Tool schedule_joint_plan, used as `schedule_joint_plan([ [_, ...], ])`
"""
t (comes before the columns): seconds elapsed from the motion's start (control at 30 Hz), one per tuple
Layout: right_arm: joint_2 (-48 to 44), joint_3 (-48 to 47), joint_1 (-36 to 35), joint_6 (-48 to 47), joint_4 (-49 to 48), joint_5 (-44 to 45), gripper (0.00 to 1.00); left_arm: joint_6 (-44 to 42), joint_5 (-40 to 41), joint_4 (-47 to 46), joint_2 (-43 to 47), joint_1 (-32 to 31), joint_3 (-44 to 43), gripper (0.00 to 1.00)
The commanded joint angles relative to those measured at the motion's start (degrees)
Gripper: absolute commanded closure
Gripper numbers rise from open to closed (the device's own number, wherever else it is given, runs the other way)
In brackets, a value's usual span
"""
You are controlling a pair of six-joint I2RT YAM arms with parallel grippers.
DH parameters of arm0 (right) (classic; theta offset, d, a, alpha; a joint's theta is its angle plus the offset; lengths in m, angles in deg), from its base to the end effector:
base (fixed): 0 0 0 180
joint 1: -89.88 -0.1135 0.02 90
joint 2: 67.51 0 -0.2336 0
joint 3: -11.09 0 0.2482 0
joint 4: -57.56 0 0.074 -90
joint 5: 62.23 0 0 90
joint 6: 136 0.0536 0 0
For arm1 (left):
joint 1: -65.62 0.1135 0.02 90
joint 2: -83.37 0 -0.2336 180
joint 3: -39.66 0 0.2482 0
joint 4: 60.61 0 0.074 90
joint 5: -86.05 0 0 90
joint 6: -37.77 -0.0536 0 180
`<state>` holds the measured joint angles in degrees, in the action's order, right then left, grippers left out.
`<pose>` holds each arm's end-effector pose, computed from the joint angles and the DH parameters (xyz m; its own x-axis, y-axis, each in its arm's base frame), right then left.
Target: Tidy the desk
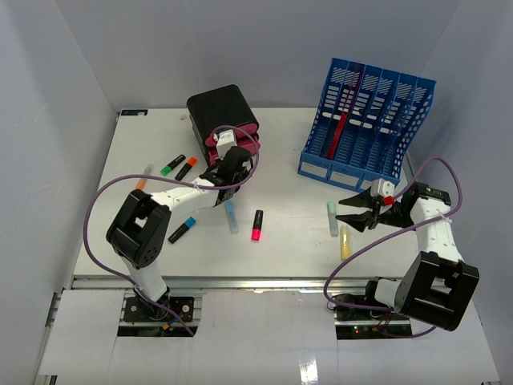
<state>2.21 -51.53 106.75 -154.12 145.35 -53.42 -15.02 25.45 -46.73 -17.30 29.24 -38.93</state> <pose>0.1860 -0.0011 0.2200 0.1777 -0.2060 -0.9623 -0.9451 0.2368 -0.2252 0.3304 -0.2107 0.1789 -0.4956 -0.2893 -0.8190 -0.1291 0.9570 -0.2599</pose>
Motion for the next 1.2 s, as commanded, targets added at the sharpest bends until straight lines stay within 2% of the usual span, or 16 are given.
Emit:
schedule_joint_plan([
  [0.0, -0.7, -2.1, 0.2, 0.2, 1.3, -1.7, 0.47, 2.5, -0.4, 0.6, 4.7, -1.4, 3.2, 0.78],
  [0.13, -0.6, -2.0, 0.3, 0.3, 1.3, -1.7, 0.47, 2.6, 0.2, 0.5, 4.7, -1.4, 3.4, 0.76],
  [0.23, -0.5, -2.0, 0.4, 0.3, 1.3, -1.7, 0.47, 2.3, 0.6, 0.7, 5.1, -1.4, 2.7, 0.57],
  [0.27, -0.5, -2.0, 0.4, 0.3, 1.3, -1.8, 0.47, 1.7, 0.9, 0.6, 5.2, -1.4, 2.6, 0.46],
  [0.33, -0.5, -2.0, 0.3, 0.3, 1.3, -1.8, 0.47, 0.7, 2.3, 0.6, 4.7, -1.4, 1.5, 0.35],
  [0.4, -0.5, -2.0, 0.3, 0.3, 1.3, -1.8, 0.47, -0.5, 3.3, 0.8, 3.3, -1.2, -0.2, 0.31],
  [0.6, -0.5, -1.9, 0.4, 0.3, 1.3, -1.8, 0.47, -1.8, 4.4, 2.9, -1.2, 0.0, -5.9, 0.29],
  [0.83, -0.5, -2.1, 0.5, 0.4, 1.3, -1.7, 0.47, -1.6, 5.5, 8.0, -5.8, 1.3, -12.4, 0.33],
  [1.17, -0.5, -2.1, 0.5, 0.5, 1.3, -1.9, 0.47, -1.3, 5.8, 9.7, -8.4, 2.4, -15.6, 0.4],
])
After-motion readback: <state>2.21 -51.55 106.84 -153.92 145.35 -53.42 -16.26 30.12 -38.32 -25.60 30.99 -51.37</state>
